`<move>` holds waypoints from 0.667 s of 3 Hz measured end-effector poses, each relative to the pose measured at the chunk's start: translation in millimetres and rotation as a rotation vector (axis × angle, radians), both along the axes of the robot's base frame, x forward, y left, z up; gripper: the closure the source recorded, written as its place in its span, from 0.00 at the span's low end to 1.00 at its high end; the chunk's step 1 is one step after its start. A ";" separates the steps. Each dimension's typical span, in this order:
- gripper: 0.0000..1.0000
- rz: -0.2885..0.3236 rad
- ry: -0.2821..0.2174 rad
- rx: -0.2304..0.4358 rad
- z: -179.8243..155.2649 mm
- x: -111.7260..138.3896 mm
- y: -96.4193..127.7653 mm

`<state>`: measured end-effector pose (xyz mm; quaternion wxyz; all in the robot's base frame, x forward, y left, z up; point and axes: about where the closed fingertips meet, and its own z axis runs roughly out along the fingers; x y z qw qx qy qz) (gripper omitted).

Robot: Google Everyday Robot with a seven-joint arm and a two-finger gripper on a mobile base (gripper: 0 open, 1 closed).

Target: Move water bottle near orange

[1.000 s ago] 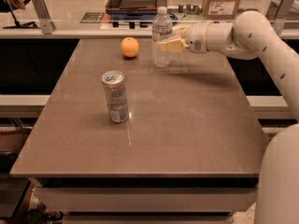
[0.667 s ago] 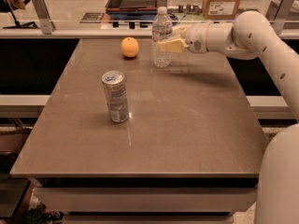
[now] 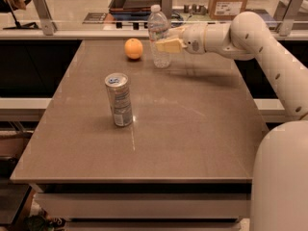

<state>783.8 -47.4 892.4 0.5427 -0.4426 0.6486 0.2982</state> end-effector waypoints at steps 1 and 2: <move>1.00 0.000 0.000 0.000 1.3 0.0 0.0; 1.00 0.000 0.000 0.000 1.7 0.0 0.0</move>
Offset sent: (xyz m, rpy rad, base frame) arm 0.0037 -0.0101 -0.0013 0.0426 -0.0352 -0.0504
